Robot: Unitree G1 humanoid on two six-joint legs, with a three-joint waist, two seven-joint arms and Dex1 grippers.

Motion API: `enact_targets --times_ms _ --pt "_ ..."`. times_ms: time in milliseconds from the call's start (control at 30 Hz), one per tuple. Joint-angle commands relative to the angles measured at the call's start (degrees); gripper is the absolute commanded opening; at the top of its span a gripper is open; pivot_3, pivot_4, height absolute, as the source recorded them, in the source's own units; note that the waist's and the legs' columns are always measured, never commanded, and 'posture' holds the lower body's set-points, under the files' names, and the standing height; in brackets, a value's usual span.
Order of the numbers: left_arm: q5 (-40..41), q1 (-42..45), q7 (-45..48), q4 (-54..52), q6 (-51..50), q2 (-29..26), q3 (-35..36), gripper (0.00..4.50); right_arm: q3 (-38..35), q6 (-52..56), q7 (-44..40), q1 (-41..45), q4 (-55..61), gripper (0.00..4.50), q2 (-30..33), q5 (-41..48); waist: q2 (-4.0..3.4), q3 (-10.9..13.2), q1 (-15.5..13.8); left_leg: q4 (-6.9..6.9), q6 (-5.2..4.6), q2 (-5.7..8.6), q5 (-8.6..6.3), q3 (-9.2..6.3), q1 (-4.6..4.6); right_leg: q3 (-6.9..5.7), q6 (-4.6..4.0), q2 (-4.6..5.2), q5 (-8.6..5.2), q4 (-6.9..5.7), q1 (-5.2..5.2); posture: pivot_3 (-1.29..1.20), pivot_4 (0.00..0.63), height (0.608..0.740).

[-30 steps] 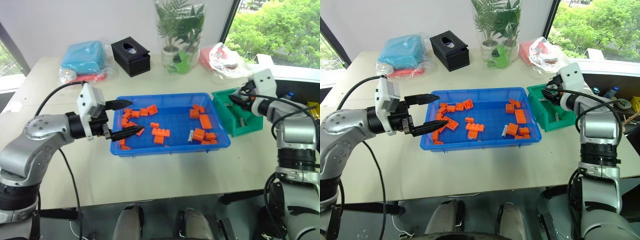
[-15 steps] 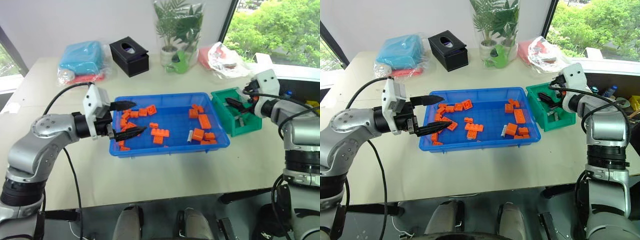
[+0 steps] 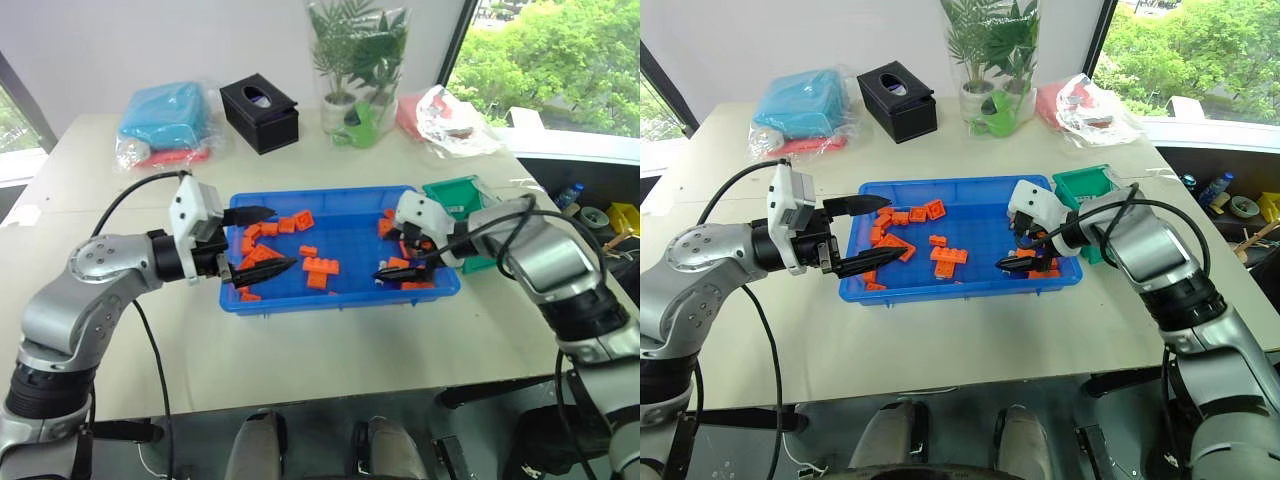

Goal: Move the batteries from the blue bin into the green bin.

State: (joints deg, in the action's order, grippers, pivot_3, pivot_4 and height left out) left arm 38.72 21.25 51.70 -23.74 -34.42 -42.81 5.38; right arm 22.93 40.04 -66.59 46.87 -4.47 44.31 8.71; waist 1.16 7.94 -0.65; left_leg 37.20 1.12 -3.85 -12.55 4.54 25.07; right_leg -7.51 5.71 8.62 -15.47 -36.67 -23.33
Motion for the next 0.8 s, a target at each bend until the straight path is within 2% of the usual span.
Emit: enact_targets --times_ms 33,167,300,567,800 --pt "-0.03 0.56 -0.44 -1.76 1.19 -0.2 1.52 4.5 3.07 -7.58 -4.49 3.89 -6.17 4.46 -1.08 -3.78 0.0 0.0 -0.03 -0.02 0.0 0.0 0.0 0.0 0.0 0.0 0.01 0.0 0.0 0.0 -0.01 0.0 0.15 0.657" --pt "0.14 -0.5 -1.1 -2.82 1.04 -0.47 2.32 4.5 5.27 -12.6 -7.11 6.15 -13.65 4.46 -3.12 -7.12 0.01 0.0 -0.04 -0.01 0.0 0.0 0.0 0.01 0.0 0.0 0.04 0.0 0.02 0.0 0.01 0.0 0.15 0.657" --pt "0.38 -1.79 -1.78 -3.94 0.73 -0.9 3.39 4.5 6.41 -13.19 -8.36 7.87 -18.94 4.46 -5.86 -9.76 0.0 0.01 -0.01 0.0 0.01 0.0 0.01 0.01 0.0 -0.01 0.04 0.0 0.02 -0.05 -0.01 0.0 0.15 0.657" --pt "0.8 -1.86 -2.6 -4.22 0.28 -1.28 3.99 4.5 7.29 -10.46 -8.19 8.43 -21.58 4.46 -9.02 -14.31 0.0 0.0 -0.06 0.04 0.02 0.0 0.01 0.0 0.0 0.0 0.04 0.02 0.02 -0.19 -0.03 0.0 0.15 0.657" --pt "0.53 0.16 -2.16 -2.66 0.44 -1.34 3.39 4.5 7.18 -11.4 -8.26 6.27 -20.83 4.46 -8.0 -16.74 0.01 0.0 -0.1 0.05 0.02 0.0 0.0 0.0 0.0 -0.01 0.04 0.02 0.02 -0.2 -0.03 0.0 0.15 0.657"
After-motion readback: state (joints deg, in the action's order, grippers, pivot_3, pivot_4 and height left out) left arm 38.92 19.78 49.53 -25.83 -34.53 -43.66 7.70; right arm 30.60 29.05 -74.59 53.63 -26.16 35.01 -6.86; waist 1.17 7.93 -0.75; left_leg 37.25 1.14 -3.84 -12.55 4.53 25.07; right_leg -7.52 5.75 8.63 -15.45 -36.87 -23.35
